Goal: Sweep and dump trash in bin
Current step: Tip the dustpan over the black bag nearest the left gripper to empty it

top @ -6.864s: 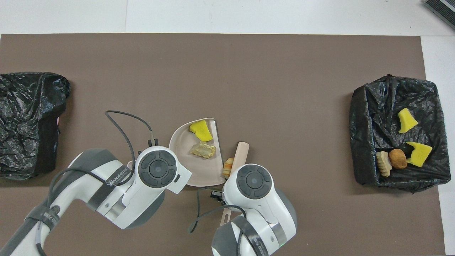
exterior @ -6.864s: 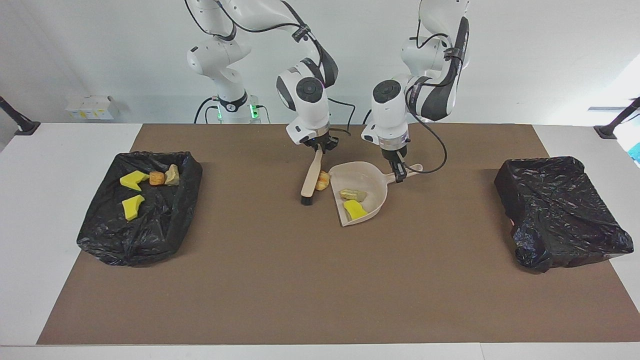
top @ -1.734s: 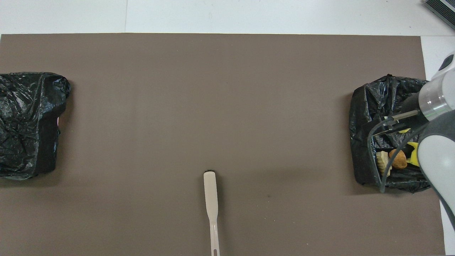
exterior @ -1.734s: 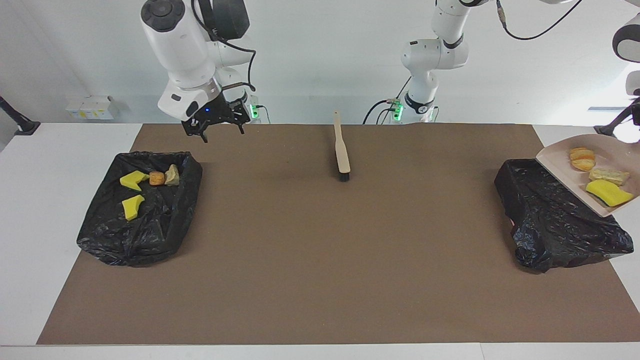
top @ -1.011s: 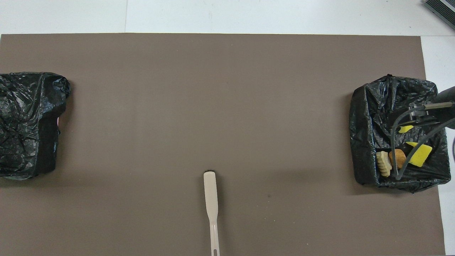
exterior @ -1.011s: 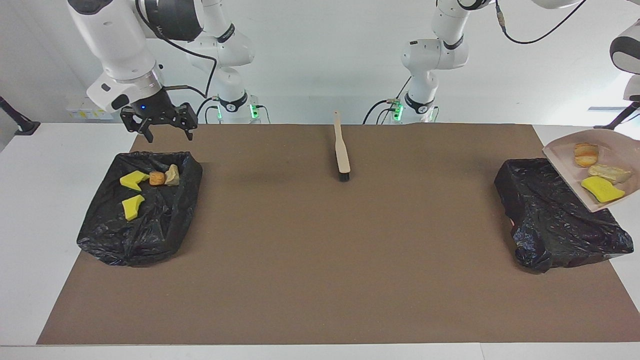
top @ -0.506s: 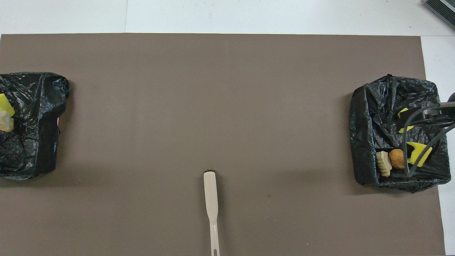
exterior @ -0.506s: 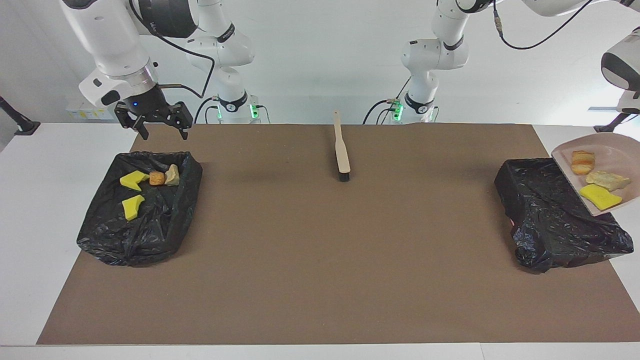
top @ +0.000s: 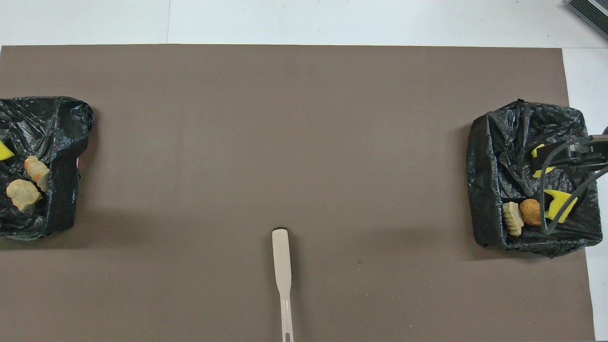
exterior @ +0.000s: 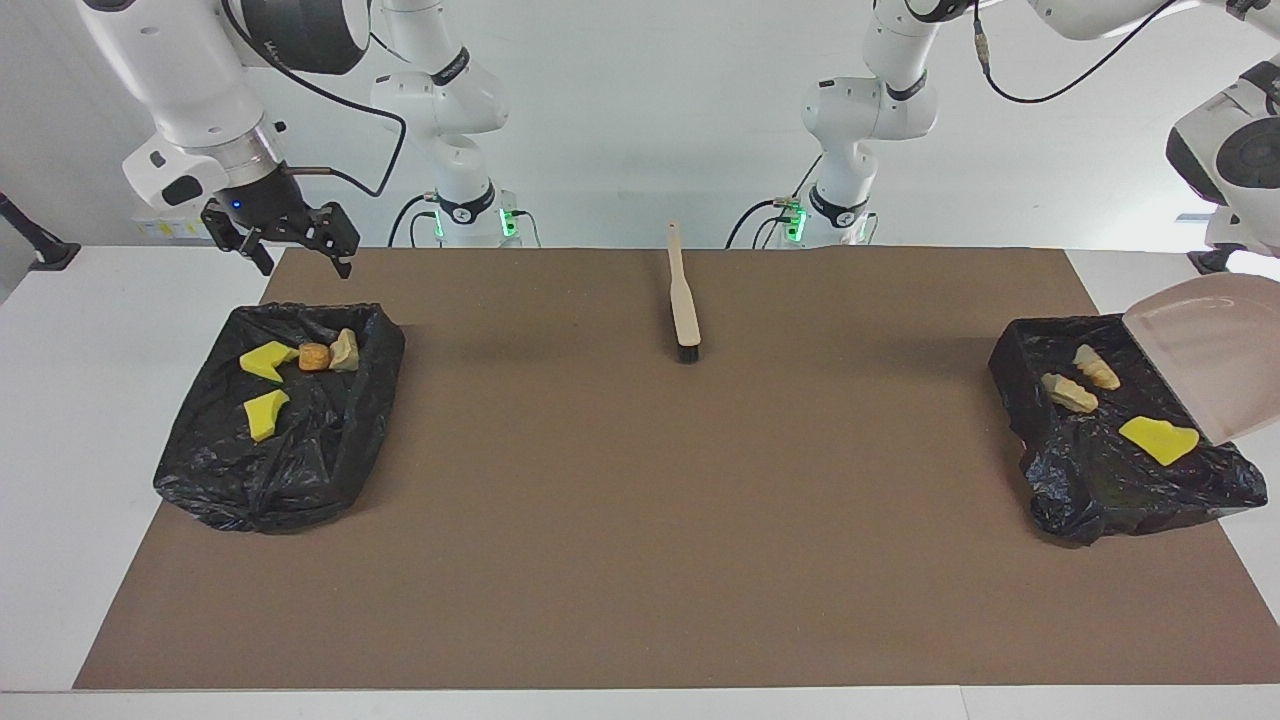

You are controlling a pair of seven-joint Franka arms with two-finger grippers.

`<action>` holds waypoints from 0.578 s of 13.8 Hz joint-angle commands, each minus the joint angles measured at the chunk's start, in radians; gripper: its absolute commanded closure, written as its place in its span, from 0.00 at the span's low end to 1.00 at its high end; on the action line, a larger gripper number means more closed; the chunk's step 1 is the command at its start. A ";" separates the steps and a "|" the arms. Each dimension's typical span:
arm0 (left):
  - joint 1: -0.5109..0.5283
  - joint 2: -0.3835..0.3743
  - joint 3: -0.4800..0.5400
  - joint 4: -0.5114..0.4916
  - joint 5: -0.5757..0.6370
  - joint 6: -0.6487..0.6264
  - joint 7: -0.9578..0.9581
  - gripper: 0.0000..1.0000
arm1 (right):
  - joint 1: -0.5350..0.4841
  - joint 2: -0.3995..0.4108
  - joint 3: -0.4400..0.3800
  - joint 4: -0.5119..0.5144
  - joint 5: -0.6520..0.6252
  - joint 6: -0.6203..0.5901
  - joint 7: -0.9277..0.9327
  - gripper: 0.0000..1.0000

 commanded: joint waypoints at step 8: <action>-0.003 -0.049 -0.123 -0.018 0.281 -0.092 -0.134 1.00 | -0.007 -0.040 0.014 -0.019 0.024 0.038 0.018 0.00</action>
